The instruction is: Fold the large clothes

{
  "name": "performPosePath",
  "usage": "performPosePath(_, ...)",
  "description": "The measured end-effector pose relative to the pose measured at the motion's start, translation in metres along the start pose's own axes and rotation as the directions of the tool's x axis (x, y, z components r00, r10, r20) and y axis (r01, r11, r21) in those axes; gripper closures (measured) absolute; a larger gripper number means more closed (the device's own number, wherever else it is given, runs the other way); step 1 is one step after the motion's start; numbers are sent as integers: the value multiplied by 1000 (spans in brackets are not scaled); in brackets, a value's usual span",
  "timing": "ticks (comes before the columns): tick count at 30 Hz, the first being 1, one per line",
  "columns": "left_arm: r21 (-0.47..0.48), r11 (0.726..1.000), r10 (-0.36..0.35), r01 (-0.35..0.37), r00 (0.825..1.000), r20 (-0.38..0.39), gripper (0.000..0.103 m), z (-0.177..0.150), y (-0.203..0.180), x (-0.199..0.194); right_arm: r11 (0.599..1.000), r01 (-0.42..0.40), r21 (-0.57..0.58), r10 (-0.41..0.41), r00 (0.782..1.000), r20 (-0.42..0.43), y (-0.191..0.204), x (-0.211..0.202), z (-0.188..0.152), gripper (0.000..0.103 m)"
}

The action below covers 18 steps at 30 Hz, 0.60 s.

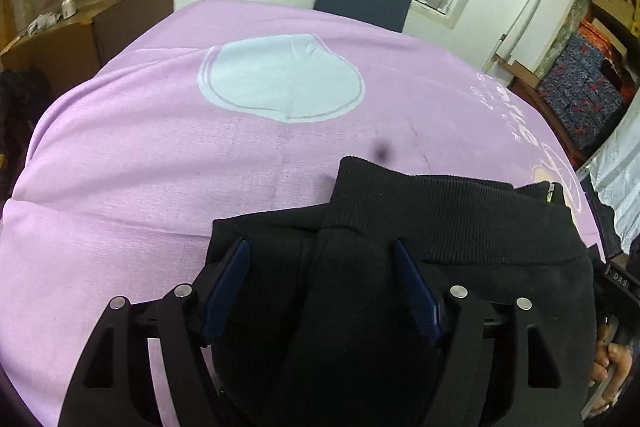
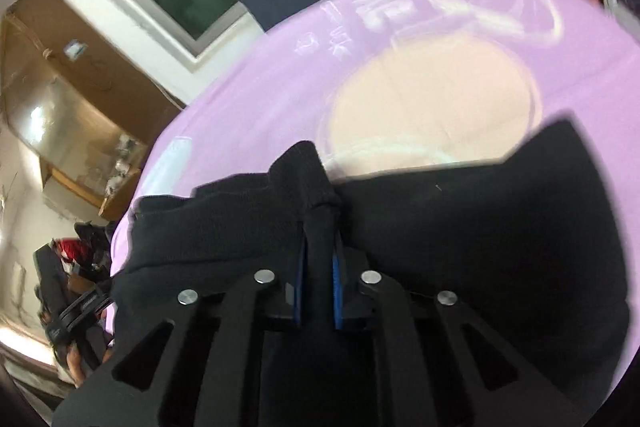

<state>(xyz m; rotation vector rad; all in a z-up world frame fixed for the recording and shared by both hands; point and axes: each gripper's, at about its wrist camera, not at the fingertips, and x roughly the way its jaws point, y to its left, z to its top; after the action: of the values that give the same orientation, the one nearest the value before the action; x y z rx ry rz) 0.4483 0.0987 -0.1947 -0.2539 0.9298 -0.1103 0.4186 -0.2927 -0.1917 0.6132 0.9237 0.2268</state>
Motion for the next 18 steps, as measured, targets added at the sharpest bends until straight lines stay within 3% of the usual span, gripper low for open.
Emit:
performPosePath(3,-18,999,-40,41,999,22,32,-3,-1,-30,1000,12,-11,-12,1000,26,9,-16,-5,88)
performPosePath(9,141,978,-167,151,980,109,29,-23,-56,-96,994,-51,-101,63,990,123,48,-82,-22,86)
performPosePath(11,191,965,-202,180,975,97,28,-31,-80,-99,986,-60,-158,81,988,130,68,-94,-37,84)
performPosePath(14,252,956,-180,152,980,90,28,-38,-107,-90,979,-12,-205,51,981,188,86,-104,-47,79)
performPosePath(18,240,956,-187,167,980,62,28,-44,-116,-77,984,25,-176,22,965,260,89,-116,-48,77)
